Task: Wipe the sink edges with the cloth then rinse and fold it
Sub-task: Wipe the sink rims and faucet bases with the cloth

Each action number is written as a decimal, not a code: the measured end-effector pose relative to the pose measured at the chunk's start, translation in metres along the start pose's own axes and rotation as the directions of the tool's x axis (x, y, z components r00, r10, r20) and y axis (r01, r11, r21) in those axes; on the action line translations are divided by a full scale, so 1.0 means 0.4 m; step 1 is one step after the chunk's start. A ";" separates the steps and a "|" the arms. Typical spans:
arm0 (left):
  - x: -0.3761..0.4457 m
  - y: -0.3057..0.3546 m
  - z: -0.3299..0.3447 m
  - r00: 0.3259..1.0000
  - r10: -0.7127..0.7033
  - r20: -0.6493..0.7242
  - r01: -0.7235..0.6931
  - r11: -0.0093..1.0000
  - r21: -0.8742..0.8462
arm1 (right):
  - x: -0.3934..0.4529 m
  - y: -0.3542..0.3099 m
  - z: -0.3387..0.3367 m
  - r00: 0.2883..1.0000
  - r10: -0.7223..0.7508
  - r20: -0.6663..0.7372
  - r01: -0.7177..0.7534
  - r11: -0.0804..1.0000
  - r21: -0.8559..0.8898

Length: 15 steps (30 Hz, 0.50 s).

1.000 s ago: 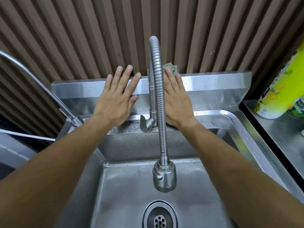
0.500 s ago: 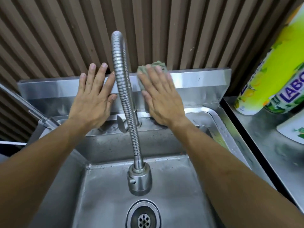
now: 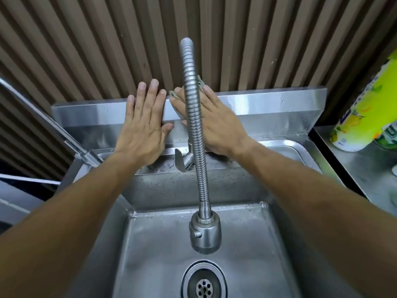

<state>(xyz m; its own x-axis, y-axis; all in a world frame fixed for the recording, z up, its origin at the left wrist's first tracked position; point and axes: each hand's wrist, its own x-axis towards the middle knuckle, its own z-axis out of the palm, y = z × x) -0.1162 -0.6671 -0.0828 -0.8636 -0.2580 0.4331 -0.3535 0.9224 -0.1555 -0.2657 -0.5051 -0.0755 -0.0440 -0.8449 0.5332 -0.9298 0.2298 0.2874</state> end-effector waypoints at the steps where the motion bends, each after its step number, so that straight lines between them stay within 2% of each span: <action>1: -0.002 0.001 0.002 1.000 0.002 -0.006 -0.001 1.000 0.005 | 0.008 0.014 -0.005 0.999 -0.053 0.010 0.053 0.999 -0.001; 3: -0.003 0.006 -0.001 1.000 0.001 -0.031 -0.002 1.000 -0.004 | 0.015 0.031 -0.014 0.991 -0.132 0.004 0.132 0.991 -0.011; 5: -0.004 0.005 -0.008 0.999 -0.014 -0.043 0.012 0.999 -0.039 | -0.020 0.053 -0.022 0.995 -0.104 -0.007 0.104 0.994 -0.042; 7: -0.003 -0.002 -0.013 0.999 -0.021 -0.035 0.019 0.999 -0.047 | -0.107 0.097 -0.024 0.997 0.073 -0.031 -0.075 0.995 -0.071; 9: -0.001 -0.008 -0.016 1.000 0.002 -0.031 -0.002 1.000 -0.008 | -0.215 0.155 -0.028 0.930 0.361 -0.072 -0.364 0.930 -0.037; 10: 0.000 -0.009 -0.016 0.999 0.009 -0.037 -0.009 1.000 0.009 | -0.256 0.179 -0.030 0.860 0.502 -0.092 -0.504 0.864 0.003; 12: 0.002 -0.003 -0.012 0.998 0.016 -0.053 -0.015 1.000 0.011 | -0.282 0.202 -0.032 0.665 0.733 -0.146 -0.726 0.679 0.103; 15: 0.007 0.006 -0.004 0.997 0.016 -0.070 -0.017 1.000 -0.014 | -0.188 0.159 -0.030 0.285 0.935 -0.212 -0.876 0.344 0.338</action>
<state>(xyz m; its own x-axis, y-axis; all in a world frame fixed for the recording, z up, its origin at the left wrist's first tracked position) -0.1189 -0.6650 -0.0807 -0.8419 -0.2225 0.4917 -0.3338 0.9306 -0.1504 -0.3170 -0.4209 -0.0877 -0.8044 0.0764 0.5892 -0.4046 0.6558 -0.6374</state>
